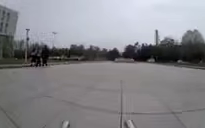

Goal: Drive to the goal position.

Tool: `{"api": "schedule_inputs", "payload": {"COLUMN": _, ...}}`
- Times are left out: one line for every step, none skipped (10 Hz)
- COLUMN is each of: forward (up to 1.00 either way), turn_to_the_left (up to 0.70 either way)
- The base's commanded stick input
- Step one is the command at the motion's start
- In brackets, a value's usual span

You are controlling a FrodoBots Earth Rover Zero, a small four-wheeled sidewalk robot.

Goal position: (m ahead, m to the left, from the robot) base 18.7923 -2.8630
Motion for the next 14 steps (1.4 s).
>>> {"api": "schedule_inputs", "payload": {"forward": 1.00, "turn_to_the_left": 0.00}}
{"api": "schedule_inputs", "payload": {"forward": 1.00, "turn_to_the_left": 0.00}}
{"api": "schedule_inputs", "payload": {"forward": 1.00, "turn_to_the_left": 0.00}}
{"api": "schedule_inputs", "payload": {"forward": 1.00, "turn_to_the_left": 0.06}}
{"api": "schedule_inputs", "payload": {"forward": 1.00, "turn_to_the_left": 0.09}}
{"api": "schedule_inputs", "payload": {"forward": 1.00, "turn_to_the_left": -0.09}}
{"api": "schedule_inputs", "payload": {"forward": 1.00, "turn_to_the_left": -0.29}}
{"api": "schedule_inputs", "payload": {"forward": 1.00, "turn_to_the_left": -0.39}}
{"api": "schedule_inputs", "payload": {"forward": 1.00, "turn_to_the_left": -0.40}}
{"api": "schedule_inputs", "payload": {"forward": 1.00, "turn_to_the_left": -0.40}}
{"api": "schedule_inputs", "payload": {"forward": 1.00, "turn_to_the_left": -0.40}}
{"api": "schedule_inputs", "payload": {"forward": 1.00, "turn_to_the_left": -0.40}}
{"api": "schedule_inputs", "payload": {"forward": 1.00, "turn_to_the_left": -0.40}}
{"api": "schedule_inputs", "payload": {"forward": 1.00, "turn_to_the_left": -0.40}}
